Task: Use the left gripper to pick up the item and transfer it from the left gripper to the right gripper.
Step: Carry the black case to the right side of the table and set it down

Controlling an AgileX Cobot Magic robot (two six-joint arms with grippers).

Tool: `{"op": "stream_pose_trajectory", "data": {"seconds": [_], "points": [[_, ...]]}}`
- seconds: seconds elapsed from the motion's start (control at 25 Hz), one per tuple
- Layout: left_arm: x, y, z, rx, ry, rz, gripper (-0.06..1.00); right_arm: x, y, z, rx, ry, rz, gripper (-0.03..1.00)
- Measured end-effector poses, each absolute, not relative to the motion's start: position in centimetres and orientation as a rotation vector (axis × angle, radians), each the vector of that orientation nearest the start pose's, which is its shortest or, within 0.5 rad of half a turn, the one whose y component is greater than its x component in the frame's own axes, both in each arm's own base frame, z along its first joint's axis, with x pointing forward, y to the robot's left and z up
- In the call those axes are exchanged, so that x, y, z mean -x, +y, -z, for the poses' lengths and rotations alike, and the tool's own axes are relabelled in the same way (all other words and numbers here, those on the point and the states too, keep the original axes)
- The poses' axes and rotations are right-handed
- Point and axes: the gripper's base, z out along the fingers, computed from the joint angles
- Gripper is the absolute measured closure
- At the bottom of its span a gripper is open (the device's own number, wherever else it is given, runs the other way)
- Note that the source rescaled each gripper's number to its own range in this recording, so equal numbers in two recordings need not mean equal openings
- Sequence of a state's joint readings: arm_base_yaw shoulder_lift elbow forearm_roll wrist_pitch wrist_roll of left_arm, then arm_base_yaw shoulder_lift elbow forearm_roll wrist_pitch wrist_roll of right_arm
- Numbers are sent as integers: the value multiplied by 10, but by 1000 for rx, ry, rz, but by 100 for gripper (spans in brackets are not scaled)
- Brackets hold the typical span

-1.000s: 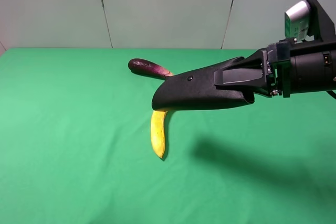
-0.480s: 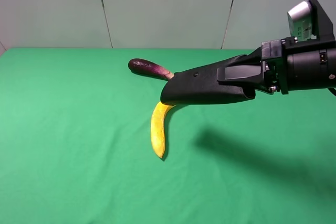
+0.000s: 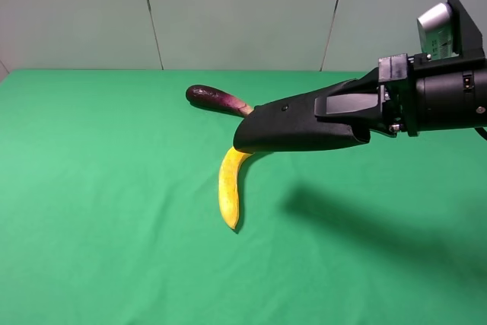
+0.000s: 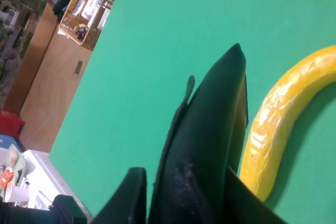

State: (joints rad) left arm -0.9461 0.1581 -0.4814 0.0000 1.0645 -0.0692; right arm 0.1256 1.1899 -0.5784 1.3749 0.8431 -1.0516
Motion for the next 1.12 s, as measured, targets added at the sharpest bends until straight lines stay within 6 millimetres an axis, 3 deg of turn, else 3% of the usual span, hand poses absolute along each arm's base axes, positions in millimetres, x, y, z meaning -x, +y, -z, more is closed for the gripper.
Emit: {"op": "stream_pose_trajectory", "data": {"seconds": [0.6, 1.12], "points": [[-12, -16, -270, -951, 2071, 531, -6, -194, 92, -251, 292, 2258, -1136, 91], [-15, -5, -271, -308, 2176, 226, -6, -194, 91, -249, 315, 2271, -1118, 91]]}}
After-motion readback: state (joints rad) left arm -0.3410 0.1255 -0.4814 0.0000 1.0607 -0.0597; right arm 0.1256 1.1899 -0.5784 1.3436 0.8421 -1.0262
